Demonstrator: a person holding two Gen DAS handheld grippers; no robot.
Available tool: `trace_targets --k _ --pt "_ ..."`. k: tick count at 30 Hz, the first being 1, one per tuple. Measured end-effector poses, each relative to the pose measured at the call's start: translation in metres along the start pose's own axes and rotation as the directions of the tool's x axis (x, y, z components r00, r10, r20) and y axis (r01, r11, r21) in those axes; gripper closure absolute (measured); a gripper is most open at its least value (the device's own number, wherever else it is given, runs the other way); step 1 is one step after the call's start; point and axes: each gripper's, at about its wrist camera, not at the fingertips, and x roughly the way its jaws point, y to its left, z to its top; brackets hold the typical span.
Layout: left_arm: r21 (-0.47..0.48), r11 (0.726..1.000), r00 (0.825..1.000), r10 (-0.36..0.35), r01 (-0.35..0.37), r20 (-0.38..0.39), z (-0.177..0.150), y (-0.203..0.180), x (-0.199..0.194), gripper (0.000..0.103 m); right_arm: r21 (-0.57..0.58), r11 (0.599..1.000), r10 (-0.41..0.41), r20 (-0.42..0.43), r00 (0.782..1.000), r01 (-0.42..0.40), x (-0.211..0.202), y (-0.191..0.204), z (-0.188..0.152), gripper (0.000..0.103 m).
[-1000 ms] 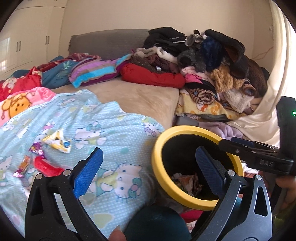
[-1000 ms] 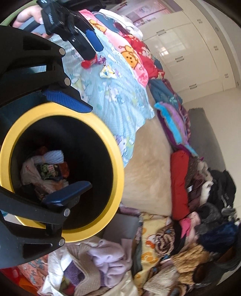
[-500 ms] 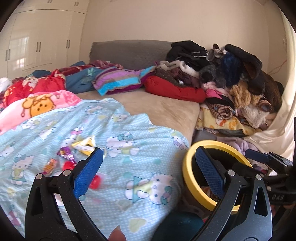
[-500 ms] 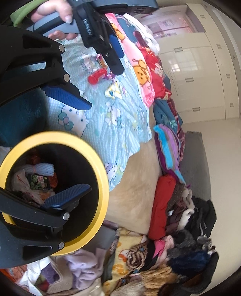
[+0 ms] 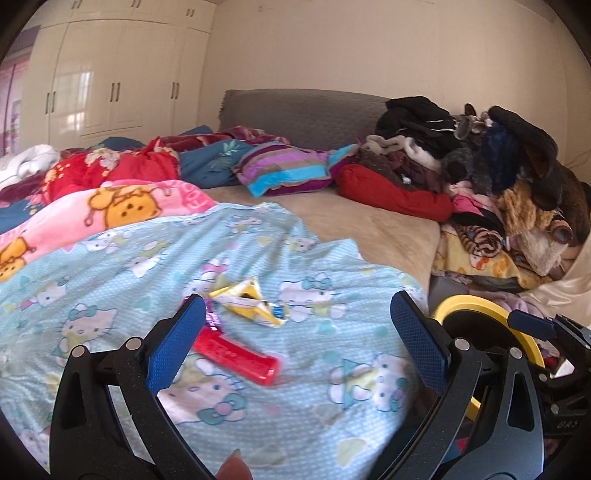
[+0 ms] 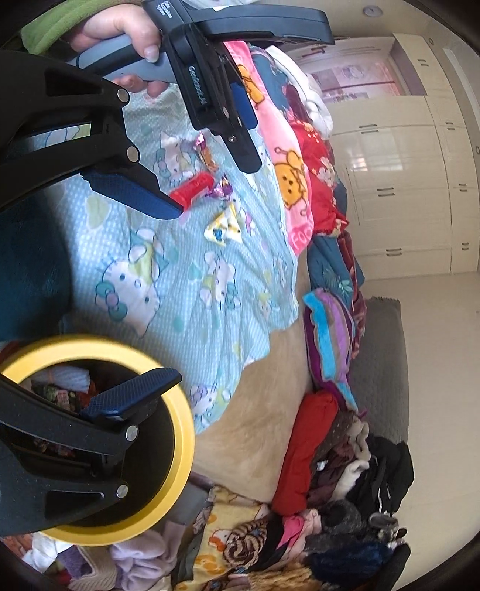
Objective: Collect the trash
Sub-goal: 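Move both open tools back over the red tube and wrappers on the blanket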
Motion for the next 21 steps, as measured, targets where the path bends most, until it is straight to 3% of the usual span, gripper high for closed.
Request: trace_targets --k 12,21 --pt "-0.079 0.995 0.998 0.067 -0.068 -0.010 -0.002 0.049 0.004 0.011 -0.064 0.997 0.042 -0.057 0.997 -0.046 0.037 0.041 0.007 0.023" --pt "-0.193 0.971 0.988 0.128 -0.143 -0.089 -0.019 0.103 0.018 0.011 -0.128 0.986 0.093 -0.132 0.987 -0.110 0.084 0.072 0.012 0.023"
